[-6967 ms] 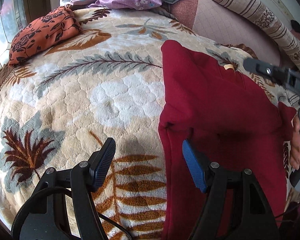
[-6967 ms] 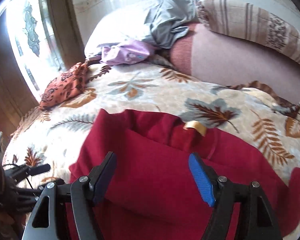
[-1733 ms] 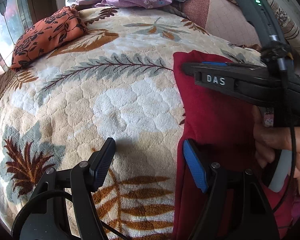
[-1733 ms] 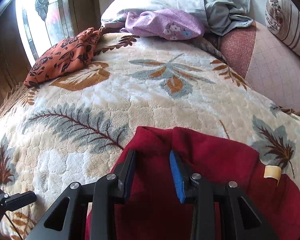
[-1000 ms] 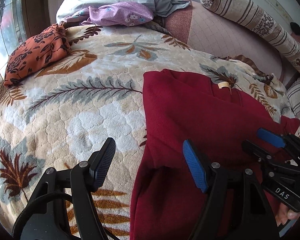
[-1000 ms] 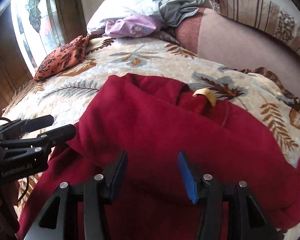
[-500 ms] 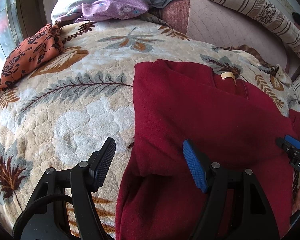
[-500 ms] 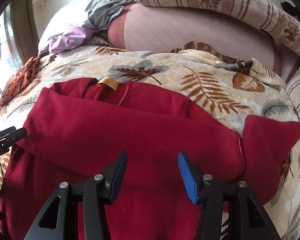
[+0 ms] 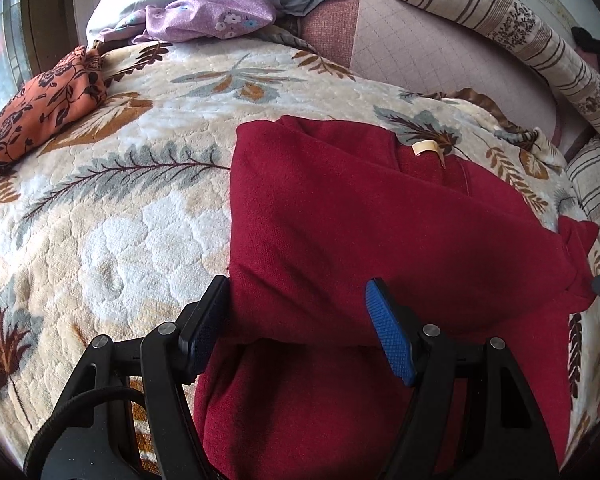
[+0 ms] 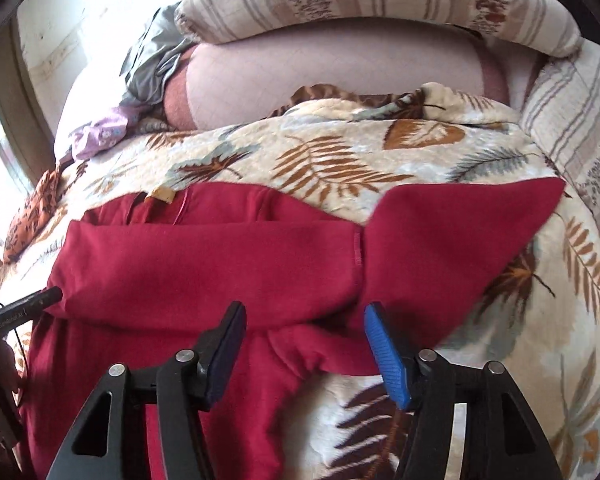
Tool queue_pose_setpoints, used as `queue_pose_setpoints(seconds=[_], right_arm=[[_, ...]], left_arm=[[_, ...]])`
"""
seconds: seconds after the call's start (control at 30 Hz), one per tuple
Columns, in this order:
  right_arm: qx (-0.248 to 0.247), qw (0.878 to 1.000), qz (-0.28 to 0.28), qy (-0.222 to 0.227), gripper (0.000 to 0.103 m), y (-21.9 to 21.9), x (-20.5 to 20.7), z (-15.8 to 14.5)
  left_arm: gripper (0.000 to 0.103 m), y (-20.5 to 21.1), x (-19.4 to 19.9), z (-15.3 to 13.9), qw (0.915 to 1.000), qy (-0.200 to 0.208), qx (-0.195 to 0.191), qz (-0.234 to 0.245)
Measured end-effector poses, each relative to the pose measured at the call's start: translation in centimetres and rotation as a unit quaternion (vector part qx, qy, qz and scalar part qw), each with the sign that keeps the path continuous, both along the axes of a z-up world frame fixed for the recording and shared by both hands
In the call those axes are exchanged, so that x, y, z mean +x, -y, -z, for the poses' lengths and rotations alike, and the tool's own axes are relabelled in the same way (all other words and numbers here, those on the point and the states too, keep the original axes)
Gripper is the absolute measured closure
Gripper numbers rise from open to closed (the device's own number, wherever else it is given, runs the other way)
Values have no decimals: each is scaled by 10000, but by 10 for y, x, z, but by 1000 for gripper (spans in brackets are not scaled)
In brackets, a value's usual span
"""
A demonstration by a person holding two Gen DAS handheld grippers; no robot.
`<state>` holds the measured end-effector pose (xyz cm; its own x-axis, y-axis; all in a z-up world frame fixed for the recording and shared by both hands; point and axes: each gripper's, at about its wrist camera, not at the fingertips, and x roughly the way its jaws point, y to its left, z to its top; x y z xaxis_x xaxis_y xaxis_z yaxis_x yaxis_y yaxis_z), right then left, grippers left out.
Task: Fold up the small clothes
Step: 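Press the folded sleeve flat with the open right gripper, then grasp the side edge of the red sweatshirt body with the right gripper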
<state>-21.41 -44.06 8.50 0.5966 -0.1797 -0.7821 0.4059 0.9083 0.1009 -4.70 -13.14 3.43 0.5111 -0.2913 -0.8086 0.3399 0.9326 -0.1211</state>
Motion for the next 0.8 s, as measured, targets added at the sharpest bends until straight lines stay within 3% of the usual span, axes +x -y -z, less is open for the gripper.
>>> queue_pose_setpoints(seconds=[0.2, 0.33, 0.47, 0.57, 0.7, 0.8], right_arm=[[-29, 9949, 1005, 51, 37, 72, -31, -8], [382, 9849, 1682, 122, 37, 131, -39, -2], [1092, 9648, 2360, 398, 37, 184, -51, 13], [1236, 9594, 2471, 571, 37, 204, -52, 19], [1084, 9638, 2369, 571, 41, 216, -34, 24], [1152, 9592, 2536, 488, 56, 229, -21, 36]], left_arm=[[32, -1, 0, 1, 10000, -1, -38, -33], [32, -1, 0, 1, 10000, 5, -36, -29], [32, 0, 0, 2, 10000, 31, 5, -23], [32, 2, 0, 4, 10000, 47, 63, -17], [32, 4, 0, 6, 9999, 88, 140, -4], [32, 5, 0, 7, 9998, 107, 179, 6]])
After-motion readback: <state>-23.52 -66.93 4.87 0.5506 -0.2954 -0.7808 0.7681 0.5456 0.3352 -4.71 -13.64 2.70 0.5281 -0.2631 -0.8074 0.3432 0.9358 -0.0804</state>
